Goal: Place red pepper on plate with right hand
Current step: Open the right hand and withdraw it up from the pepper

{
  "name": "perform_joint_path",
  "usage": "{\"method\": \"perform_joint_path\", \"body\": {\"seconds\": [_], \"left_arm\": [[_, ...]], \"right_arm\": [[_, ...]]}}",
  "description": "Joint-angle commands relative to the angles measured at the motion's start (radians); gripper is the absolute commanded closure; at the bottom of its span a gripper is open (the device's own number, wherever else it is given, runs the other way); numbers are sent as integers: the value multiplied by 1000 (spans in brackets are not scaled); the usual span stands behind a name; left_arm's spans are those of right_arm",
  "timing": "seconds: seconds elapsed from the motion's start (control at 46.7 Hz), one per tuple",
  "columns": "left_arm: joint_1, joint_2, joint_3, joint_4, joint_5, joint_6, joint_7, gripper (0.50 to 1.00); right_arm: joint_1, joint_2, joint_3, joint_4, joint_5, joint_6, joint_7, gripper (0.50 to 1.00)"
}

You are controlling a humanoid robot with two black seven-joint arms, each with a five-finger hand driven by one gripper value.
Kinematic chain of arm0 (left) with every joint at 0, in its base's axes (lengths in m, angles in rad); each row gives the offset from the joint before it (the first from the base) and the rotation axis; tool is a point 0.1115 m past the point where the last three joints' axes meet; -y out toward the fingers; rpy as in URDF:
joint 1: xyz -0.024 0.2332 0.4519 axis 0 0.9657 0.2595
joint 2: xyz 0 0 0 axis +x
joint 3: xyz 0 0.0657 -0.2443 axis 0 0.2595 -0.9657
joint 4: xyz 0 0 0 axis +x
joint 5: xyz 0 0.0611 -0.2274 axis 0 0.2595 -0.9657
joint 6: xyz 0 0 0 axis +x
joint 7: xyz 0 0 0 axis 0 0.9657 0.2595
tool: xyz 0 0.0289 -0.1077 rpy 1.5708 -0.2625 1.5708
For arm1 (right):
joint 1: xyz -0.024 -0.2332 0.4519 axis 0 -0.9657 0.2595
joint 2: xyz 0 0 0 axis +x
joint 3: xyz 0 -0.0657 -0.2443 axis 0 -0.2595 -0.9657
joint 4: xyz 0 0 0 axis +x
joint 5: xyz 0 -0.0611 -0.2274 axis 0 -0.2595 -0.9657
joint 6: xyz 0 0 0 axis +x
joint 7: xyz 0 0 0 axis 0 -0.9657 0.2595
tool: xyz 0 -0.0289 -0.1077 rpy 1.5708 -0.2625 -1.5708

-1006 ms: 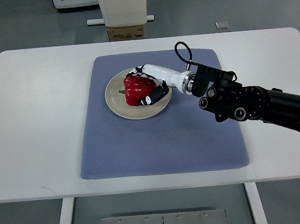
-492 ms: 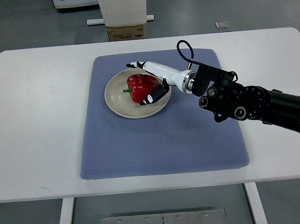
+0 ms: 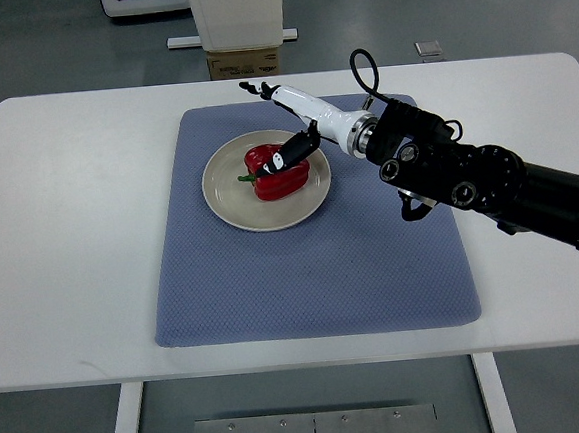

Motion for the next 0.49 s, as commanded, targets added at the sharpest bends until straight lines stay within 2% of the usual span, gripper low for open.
{"method": "perform_joint_path", "body": {"seconds": [0.0, 0.257, 0.471], "left_arm": [[0, 0, 0, 0, 0, 0, 1, 500], [2, 0, 0, 0, 0, 0, 0, 500], [0, 0, 0, 0, 0, 0, 1, 500]], "right_arm": [[-5, 0, 39, 0, 24, -1, -1, 500], [-59, -41, 206, 0, 91, 1, -25, 500], [-134, -57, 424, 0, 91, -1, -74, 500]]}}
